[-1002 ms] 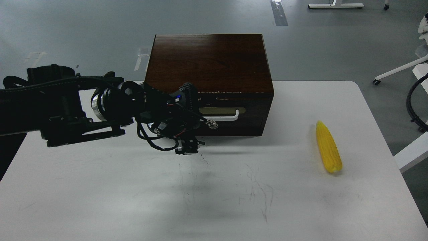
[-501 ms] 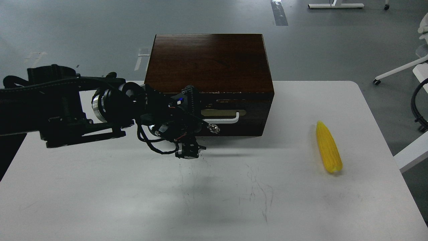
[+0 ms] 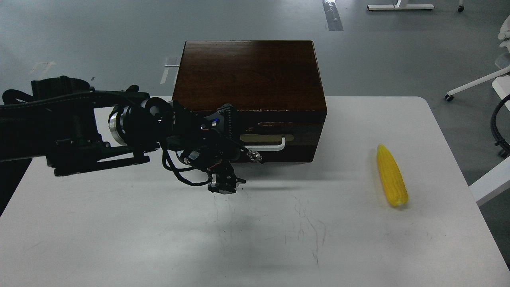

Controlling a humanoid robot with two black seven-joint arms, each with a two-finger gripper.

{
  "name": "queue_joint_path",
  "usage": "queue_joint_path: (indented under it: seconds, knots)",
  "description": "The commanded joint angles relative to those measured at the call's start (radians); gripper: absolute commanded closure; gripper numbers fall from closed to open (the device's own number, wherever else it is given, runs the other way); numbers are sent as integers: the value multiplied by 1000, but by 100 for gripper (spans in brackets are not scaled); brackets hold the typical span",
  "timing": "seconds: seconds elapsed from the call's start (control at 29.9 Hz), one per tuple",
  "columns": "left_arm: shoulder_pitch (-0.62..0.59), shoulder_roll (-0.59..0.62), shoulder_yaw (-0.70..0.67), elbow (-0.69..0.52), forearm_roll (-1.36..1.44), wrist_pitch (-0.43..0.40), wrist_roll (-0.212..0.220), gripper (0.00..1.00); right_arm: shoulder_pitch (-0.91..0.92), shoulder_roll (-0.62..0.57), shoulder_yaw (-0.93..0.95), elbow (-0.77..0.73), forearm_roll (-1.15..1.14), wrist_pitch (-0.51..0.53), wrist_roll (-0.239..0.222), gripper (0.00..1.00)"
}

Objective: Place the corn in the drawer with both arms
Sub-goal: 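Pull the drawer handle toward the robot with the left gripper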

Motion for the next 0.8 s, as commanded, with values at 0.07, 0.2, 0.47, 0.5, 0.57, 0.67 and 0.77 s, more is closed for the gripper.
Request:
queue_joint_path:
  seconds: [0.07, 0.2, 0.47, 0.5, 0.57, 0.67, 0.77]
  knots:
    - [-6, -1, 0, -26, -54, 0, -2, 10, 1, -1, 0, 0, 0, 0, 0, 0]
    - [-8, -2, 0, -26, -54, 0, -2, 9, 1, 1, 1, 0, 0, 0, 0, 0]
    - [-9, 1, -1, -51, -57, 0, -30, 6, 1, 1, 1, 0, 0, 0, 0, 0]
    - [-9, 1, -1, -53, -57, 0, -30, 6, 1, -1, 1, 0, 0, 0, 0, 0]
    - [-9, 2, -1, -59, -57, 0, -30, 6, 1, -1, 1, 0, 0, 0, 0, 0]
    - [-11, 5, -1, -77, -61, 0, -31, 6, 4, -2, 1, 0, 0, 0, 0, 0]
    - [-11, 7, -1, -85, -69, 0, -31, 6, 4, -5, 1, 0, 0, 0, 0, 0]
